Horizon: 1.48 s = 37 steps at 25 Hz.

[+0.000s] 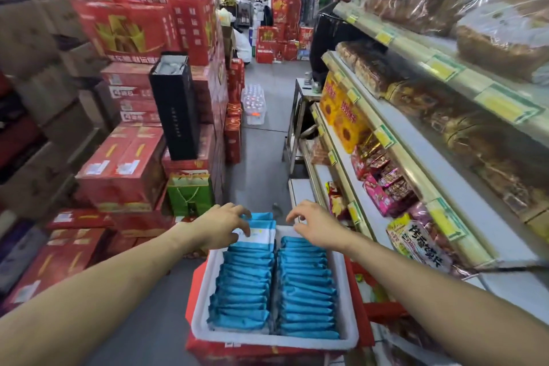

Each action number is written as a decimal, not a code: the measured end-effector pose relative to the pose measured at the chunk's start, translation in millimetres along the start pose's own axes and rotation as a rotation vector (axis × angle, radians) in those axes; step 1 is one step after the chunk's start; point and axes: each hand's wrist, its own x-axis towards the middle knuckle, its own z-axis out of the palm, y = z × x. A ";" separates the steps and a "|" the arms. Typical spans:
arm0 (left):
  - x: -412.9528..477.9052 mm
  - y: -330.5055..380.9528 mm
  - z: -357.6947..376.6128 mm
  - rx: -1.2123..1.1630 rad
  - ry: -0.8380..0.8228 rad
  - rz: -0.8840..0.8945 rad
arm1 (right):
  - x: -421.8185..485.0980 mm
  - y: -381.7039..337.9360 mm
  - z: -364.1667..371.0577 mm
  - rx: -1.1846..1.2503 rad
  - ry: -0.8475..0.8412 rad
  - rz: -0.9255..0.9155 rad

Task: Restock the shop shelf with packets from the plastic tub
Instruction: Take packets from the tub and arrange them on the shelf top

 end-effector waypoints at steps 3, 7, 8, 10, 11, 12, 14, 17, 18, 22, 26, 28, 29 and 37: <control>4.3 0.2 6.6 0.003 0.046 0.011 | 8.4 -1.4 0.3 0.027 0.043 0.033; 1.6 -0.9 17.6 -0.035 0.092 0.110 | 30.8 -17.0 10.5 0.068 0.051 -0.006; 0.1 -0.7 20.5 -0.050 0.084 0.134 | 40.7 -22.4 15.4 0.075 0.030 -0.031; -2.6 0.9 27.9 -0.032 0.066 0.207 | 60.2 -34.5 24.9 0.088 -0.028 -0.067; -4.3 1.7 32.4 0.005 0.067 0.244 | 69.0 -40.4 28.8 0.085 -0.066 -0.072; -7.0 3.3 35.9 0.042 0.081 0.270 | 75.6 -44.5 32.0 0.065 -0.108 -0.075; -13.7 0.0 39.6 0.046 0.112 0.284 | 84.6 -51.2 38.4 -0.007 -0.192 -0.098; -25.3 -10.7 31.2 -0.104 0.090 0.276 | 88.7 -54.8 50.0 -0.094 -0.264 -0.161; -30.7 -13.6 24.7 -0.204 0.045 0.255 | 87.5 -53.9 52.8 -0.130 -0.277 -0.188; -48.2 -28.4 -9.6 -0.516 -0.094 0.144 | 82.3 -42.7 51.9 -0.174 -0.282 -0.229; -47.3 -42.3 -52.9 -0.705 -0.099 0.089 | 69.5 -26.5 7.8 -0.106 -0.358 -0.130; -38.2 -46.9 -77.1 -0.739 -0.087 0.080 | 50.5 -17.5 -35.9 -0.020 -0.350 -0.068; -31.4 -49.3 -89.9 -0.740 -0.073 0.083 | 38.9 -13.5 -60.8 0.027 -0.322 -0.047; 75.3 36.7 -269.0 -0.629 0.031 0.381 | -107.8 11.1 -309.8 -0.097 0.051 0.053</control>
